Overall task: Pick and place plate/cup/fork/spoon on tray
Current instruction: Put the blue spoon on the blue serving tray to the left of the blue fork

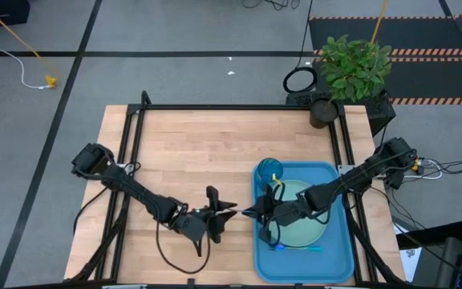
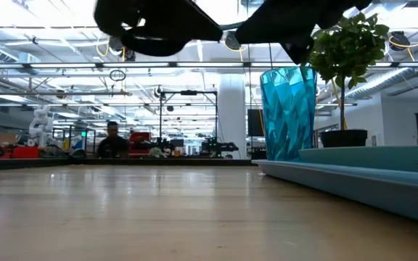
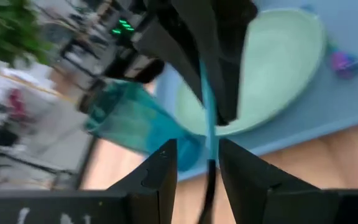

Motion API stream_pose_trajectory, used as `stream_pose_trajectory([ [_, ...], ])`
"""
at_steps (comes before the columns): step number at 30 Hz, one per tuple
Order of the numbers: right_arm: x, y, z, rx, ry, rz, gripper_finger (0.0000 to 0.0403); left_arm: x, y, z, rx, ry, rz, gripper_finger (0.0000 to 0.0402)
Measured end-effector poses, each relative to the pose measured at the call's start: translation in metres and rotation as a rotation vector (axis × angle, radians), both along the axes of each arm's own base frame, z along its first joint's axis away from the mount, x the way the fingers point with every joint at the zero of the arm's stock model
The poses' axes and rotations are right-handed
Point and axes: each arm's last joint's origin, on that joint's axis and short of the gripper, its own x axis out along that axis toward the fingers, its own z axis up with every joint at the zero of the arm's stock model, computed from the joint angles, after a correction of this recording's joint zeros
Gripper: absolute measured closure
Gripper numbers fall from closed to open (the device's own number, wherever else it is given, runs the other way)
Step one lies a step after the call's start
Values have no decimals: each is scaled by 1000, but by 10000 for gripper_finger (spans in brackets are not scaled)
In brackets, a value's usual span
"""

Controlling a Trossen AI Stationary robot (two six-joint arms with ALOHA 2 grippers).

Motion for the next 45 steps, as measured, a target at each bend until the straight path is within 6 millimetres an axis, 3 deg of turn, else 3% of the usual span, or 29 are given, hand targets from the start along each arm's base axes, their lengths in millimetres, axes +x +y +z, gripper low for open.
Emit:
stream_pose_trajectory([
  [25, 4, 2, 11, 191, -144, -147, 402, -6, -6, 4, 220, -7, 111, 281],
  [34, -3, -9, -5, 325, -246, -219, 401, -4, -5, -2, 265, 19, 116, 314],
  [39, -4, -12, -9, 329, -243, -226, 400, 0, -6, -13, 298, 40, 113, 320],
  [45, -5, -12, -9, 322, -244, -233, 400, 2, -6, -11, 318, 26, 116, 321],
])
